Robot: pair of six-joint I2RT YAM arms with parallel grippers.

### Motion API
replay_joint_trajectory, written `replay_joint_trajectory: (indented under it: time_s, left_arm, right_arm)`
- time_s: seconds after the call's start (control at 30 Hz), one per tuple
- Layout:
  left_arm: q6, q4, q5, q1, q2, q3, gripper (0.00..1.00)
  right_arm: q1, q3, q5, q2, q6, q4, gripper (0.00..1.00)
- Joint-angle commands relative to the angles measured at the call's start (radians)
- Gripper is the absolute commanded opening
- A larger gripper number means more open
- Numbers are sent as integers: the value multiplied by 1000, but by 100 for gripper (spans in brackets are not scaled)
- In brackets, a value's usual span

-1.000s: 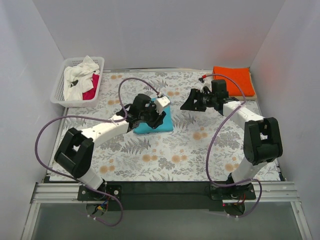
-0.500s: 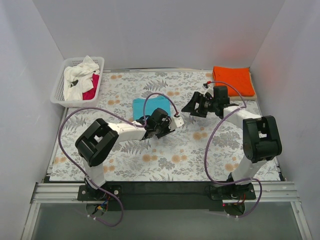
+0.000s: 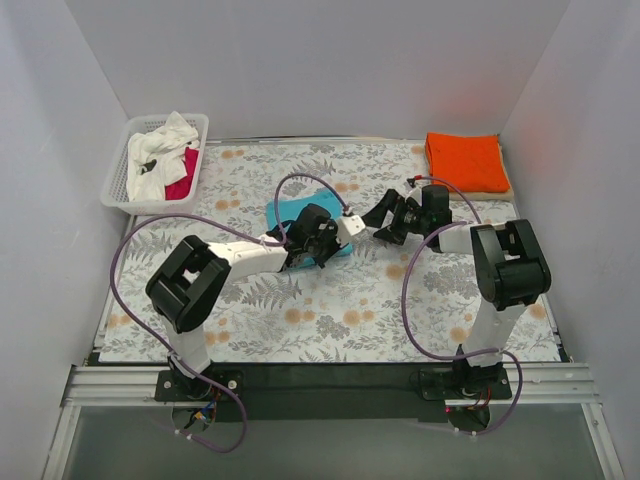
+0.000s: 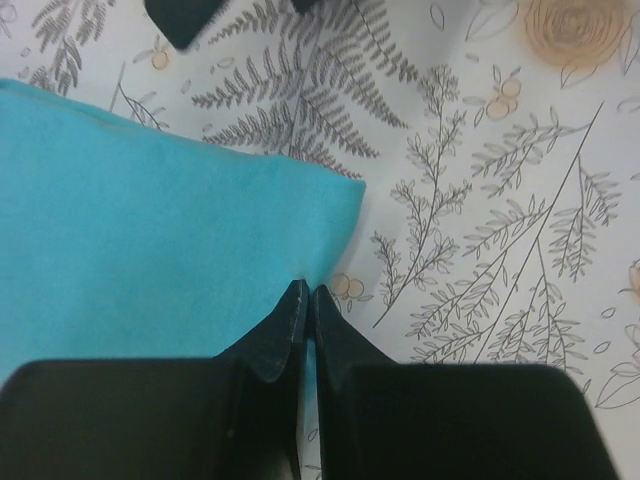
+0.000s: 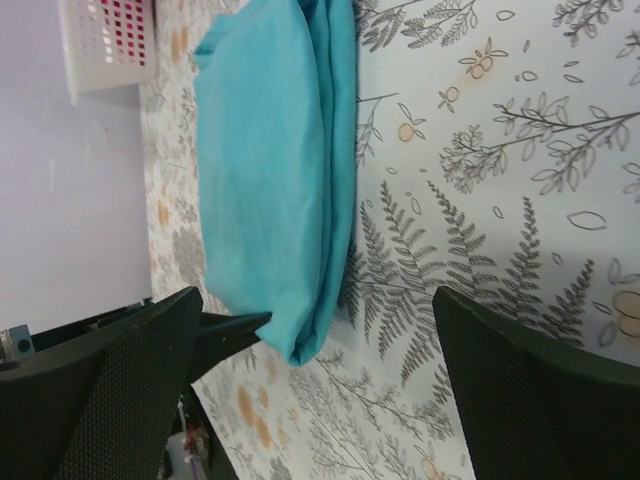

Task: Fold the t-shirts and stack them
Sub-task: Neatly place the folded tshirt to the corner

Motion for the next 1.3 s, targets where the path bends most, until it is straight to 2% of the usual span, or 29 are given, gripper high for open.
replay_joint_trajectory:
  time_s: [0.0,0.23,0.4,0.6,0.8,0.93,1.27]
  left_arm:
    - [-116,-23,98,41,-58,77,0]
    - [-216,-77,183,84,-24,164,0]
    - [-240,-75,213,91,-14,184,0]
    - [-260,-71,212,92,6,191,0]
    - [-288,-58,204,95,25,197,0]
    - [-298,-49,200,101,39,200,0]
    - [-332,-48,246,107,32,209,0]
  right_arm:
    - [33,3,4,33,111,176,89]
    - [72,17,9,101,210,258,97]
    - [106,35,52,135,266,298,98]
    - [142,133,92,228,319,330,97]
    - [173,170,162,282,340,345,82]
    - [190,166,167,285,362,354,79]
    - [199,216,212,331,310,353,54]
